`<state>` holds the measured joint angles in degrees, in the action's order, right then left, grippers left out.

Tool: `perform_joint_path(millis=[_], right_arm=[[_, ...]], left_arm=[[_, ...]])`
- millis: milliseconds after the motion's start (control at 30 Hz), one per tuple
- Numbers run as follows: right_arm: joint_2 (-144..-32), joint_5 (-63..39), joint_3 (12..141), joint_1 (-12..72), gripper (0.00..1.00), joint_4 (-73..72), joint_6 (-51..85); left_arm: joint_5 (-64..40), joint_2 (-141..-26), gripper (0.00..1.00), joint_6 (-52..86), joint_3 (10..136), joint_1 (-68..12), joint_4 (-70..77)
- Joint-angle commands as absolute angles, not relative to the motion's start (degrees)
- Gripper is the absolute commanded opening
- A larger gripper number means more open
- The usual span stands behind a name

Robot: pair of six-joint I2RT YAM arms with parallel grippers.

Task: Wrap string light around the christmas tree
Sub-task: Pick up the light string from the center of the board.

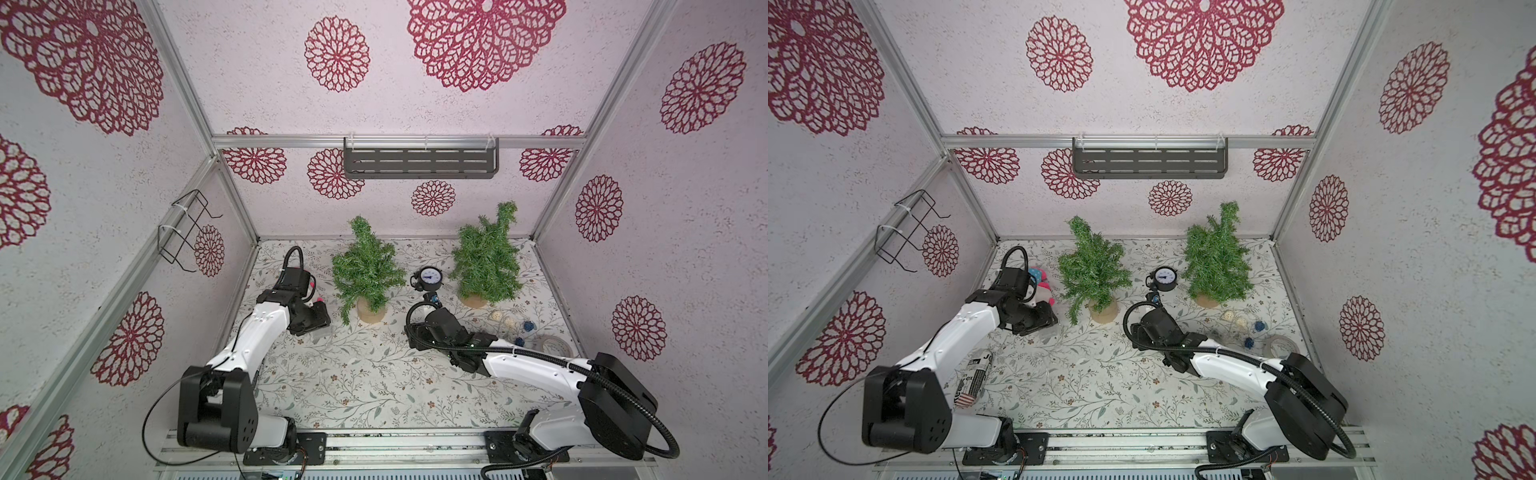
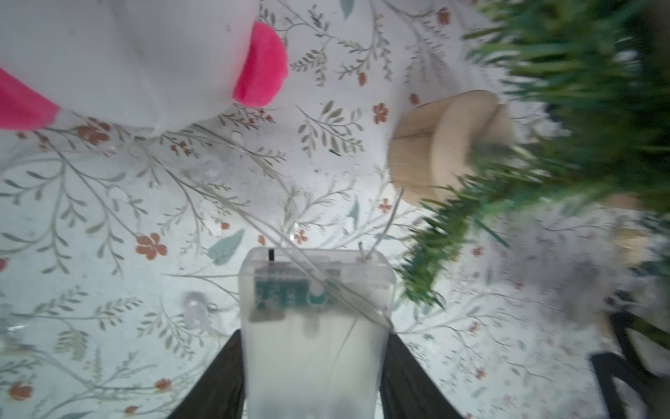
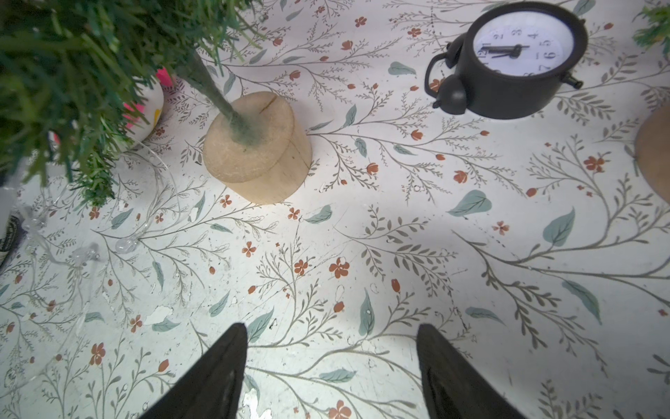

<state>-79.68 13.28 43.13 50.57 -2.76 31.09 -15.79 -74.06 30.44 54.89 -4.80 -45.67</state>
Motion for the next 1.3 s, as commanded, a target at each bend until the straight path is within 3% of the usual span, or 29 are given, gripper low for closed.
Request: perform_joint_path(millis=[0,133,367,533,800,1033,1267], right_arm=[[-78.57,12.15,45.63,50.86,0.76,-2.82,31.8],[-77.44,9.37,45.8,50.96,0.76,-1.66,32.81],[-71.74,-1.05,42.94,51.84,0.72,-2.94,38.53],[-73.4,-8.33,41.26,54.47,0.7,-9.22,44.39],[-79.52,-9.58,40.49,57.56,0.7,-17.69,48.18],[-81.66,-4.74,41.04,57.77,0.64,-11.45,47.35],[-85.49,5.72,47.14,58.22,0.7,5.21,33.2]], left_arm=[[-28.21,-68.75,0.53,40.67,50.32,-3.92,-39.35],[-32.5,-64.87,0.54,52.18,44.72,-10.17,-29.7],[-22.31,-58.63,0.56,57.26,41.69,-19.54,-32.32],[-17.48,-61.26,0.59,59.68,42.46,-26.97,-30.29],[-13.81,-67.46,0.6,63.74,43.41,-35.77,-24.79],[-10.89,-68.14,0.63,58.73,46.08,-37.06,-30.73],[-4.15,-60.98,0.66,47.54,44.54,-26.97,-44.4]])
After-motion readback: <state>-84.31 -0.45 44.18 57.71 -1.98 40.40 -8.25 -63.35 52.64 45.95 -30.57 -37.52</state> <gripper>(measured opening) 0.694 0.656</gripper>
